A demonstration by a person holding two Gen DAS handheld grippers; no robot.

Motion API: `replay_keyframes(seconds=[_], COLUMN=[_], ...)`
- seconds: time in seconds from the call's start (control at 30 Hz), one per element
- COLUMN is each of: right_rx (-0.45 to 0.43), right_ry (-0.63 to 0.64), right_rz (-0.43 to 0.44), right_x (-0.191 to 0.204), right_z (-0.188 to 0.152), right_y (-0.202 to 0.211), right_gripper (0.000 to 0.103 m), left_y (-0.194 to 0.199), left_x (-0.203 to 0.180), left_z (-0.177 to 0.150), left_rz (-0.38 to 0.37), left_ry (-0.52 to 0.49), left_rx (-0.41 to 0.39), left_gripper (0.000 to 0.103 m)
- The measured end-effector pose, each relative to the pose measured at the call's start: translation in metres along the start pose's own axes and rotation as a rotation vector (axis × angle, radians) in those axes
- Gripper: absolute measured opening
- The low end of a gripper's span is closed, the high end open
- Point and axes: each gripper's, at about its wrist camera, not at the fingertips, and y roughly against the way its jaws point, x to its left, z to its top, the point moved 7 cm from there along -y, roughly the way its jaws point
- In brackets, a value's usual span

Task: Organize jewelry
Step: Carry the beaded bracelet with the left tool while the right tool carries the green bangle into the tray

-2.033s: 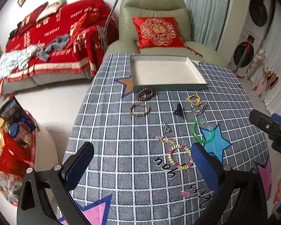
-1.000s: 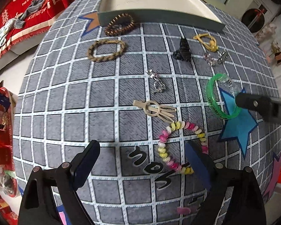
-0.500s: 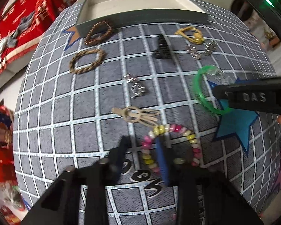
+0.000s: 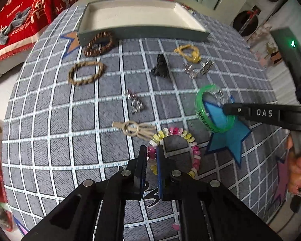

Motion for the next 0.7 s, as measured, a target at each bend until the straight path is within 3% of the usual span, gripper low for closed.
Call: replay_keyframes(seconds=[0.2,0.27,0.37,0.7], right_rx=[-0.005,-0.018,-0.045,-0.140], right_ry=[-0.066,-0.067,-0.062,-0.027], right_rz=[0.068,0.079,0.095,0.124], right_x=[-0.011,-0.008,-0.009,0.002], right_z=[0.002,0.008,0.022,0.100], right_y=[0.011,0.021,0.038,0.067], right_gripper=[0.009,0.009,0.009,0.009], left_y=[0.020,0.043,0.061,0.075], left_x=[0.010,0.033,0.045,0.072], left_z=[0.016,0.010,0.026,0.119], left_rz=[-0.023,-0.029,-0.034,-0.003], left_ry=[0.027,0.037,0.048,0.071], left_rx=[-0.034,-0.047,-0.081,-0.197], left_gripper=[0.024,0.024,0.024,0.024])
